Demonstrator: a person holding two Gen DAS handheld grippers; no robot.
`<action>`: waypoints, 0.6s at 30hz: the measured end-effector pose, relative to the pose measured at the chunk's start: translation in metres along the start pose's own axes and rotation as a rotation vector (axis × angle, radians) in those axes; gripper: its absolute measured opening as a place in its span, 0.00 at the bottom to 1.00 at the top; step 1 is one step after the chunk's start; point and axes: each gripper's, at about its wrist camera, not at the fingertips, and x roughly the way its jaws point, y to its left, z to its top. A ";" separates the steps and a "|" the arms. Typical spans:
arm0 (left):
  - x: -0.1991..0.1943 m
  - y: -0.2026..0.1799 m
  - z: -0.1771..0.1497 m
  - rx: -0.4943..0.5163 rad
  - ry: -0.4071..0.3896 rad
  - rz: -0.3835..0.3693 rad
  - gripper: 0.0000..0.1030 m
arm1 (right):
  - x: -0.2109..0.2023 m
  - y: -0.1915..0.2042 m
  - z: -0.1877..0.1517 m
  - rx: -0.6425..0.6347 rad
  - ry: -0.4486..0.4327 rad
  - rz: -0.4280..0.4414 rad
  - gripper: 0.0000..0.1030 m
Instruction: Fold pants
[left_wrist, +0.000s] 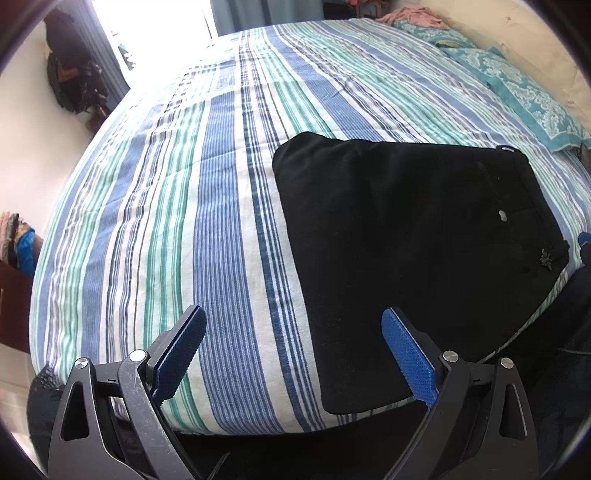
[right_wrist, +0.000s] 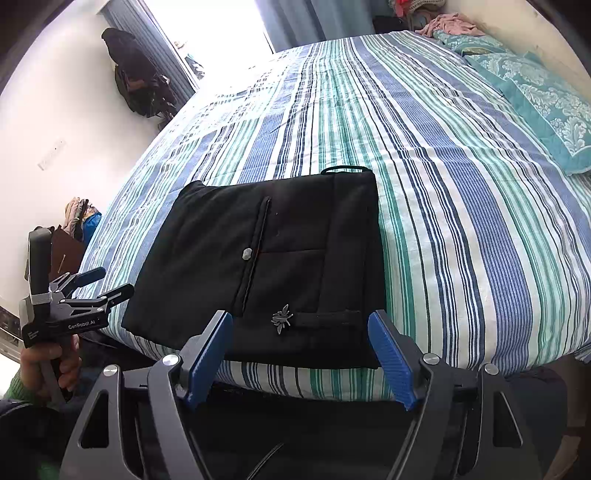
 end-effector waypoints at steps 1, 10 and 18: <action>0.002 0.003 0.000 -0.002 0.005 0.000 0.94 | 0.002 -0.002 0.000 0.006 0.004 0.002 0.73; 0.049 0.074 0.010 -0.298 0.094 -0.475 0.94 | 0.030 -0.095 0.018 0.272 0.088 0.212 0.74; 0.088 0.046 0.027 -0.263 0.160 -0.603 0.94 | 0.095 -0.098 0.042 0.248 0.256 0.302 0.76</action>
